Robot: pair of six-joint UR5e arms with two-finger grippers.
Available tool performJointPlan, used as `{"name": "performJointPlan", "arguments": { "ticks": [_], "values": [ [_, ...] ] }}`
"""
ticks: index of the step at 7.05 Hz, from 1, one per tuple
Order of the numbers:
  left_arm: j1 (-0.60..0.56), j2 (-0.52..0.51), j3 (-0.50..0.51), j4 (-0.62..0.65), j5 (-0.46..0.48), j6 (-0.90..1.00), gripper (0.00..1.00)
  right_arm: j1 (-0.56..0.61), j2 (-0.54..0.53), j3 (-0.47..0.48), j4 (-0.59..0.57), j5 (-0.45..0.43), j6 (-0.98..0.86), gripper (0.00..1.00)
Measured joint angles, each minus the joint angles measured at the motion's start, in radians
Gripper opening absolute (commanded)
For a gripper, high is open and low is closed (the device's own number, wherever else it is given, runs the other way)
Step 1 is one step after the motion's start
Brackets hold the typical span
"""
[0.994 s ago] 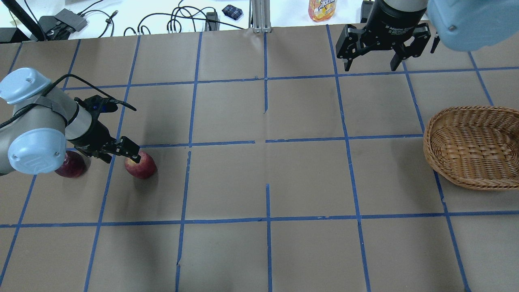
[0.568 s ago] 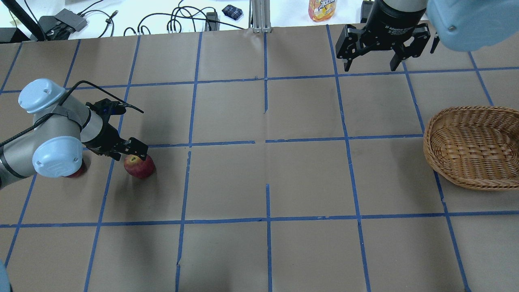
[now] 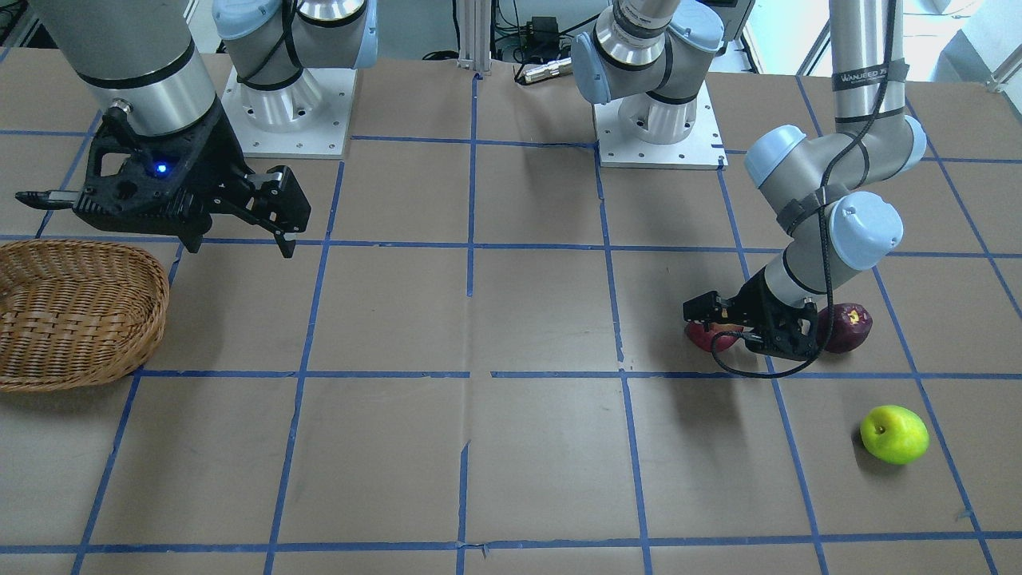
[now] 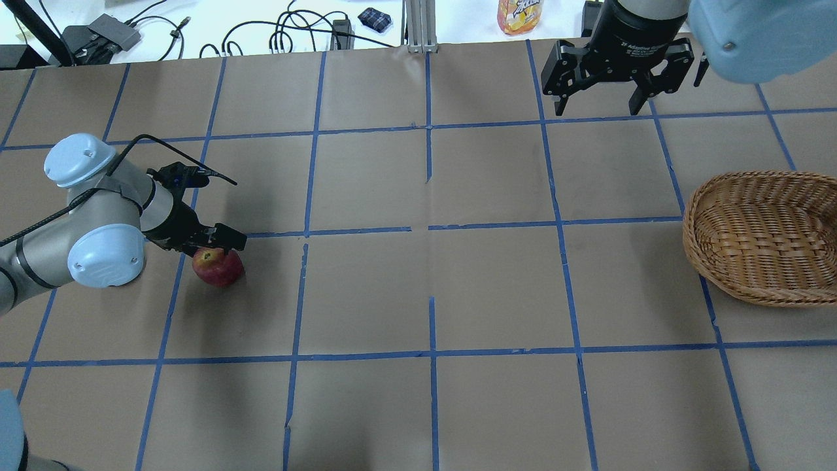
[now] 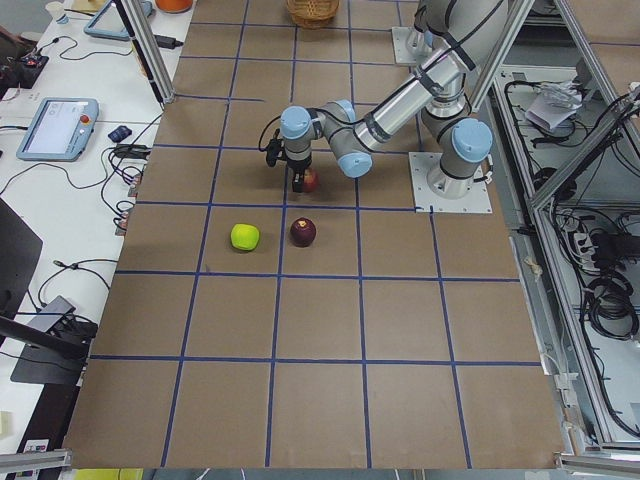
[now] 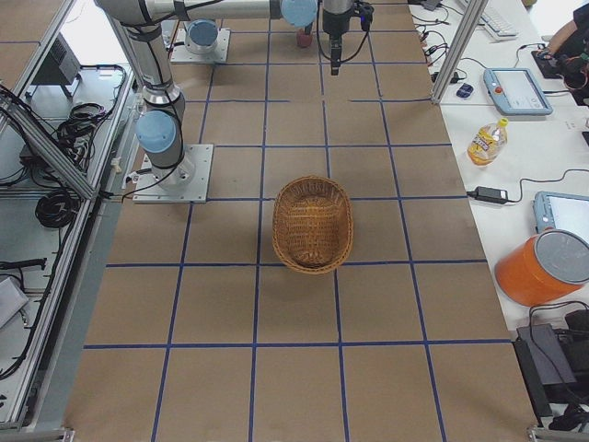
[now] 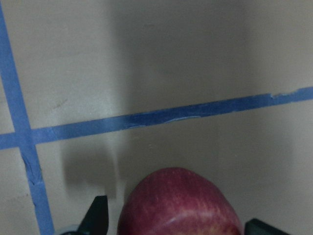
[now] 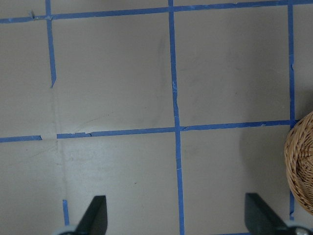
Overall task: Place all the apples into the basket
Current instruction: 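Close the left gripper on the red-yellow apple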
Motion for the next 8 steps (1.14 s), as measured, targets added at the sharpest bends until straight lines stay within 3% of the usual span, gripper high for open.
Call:
{"name": "performJointPlan", "arguments": {
  "ticks": [5, 8],
  "values": [
    [0.001, -0.001, -0.005, -0.018, -0.002, 0.001, 1.0, 0.0, 0.0, 0.0, 0.0, 0.0, 0.0, 1.0],
    [0.002, -0.006, -0.016, -0.014, 0.0, -0.002, 0.1, 0.0, 0.001, 0.0, 0.0, -0.001, 0.0, 1.0]
  ]
}}
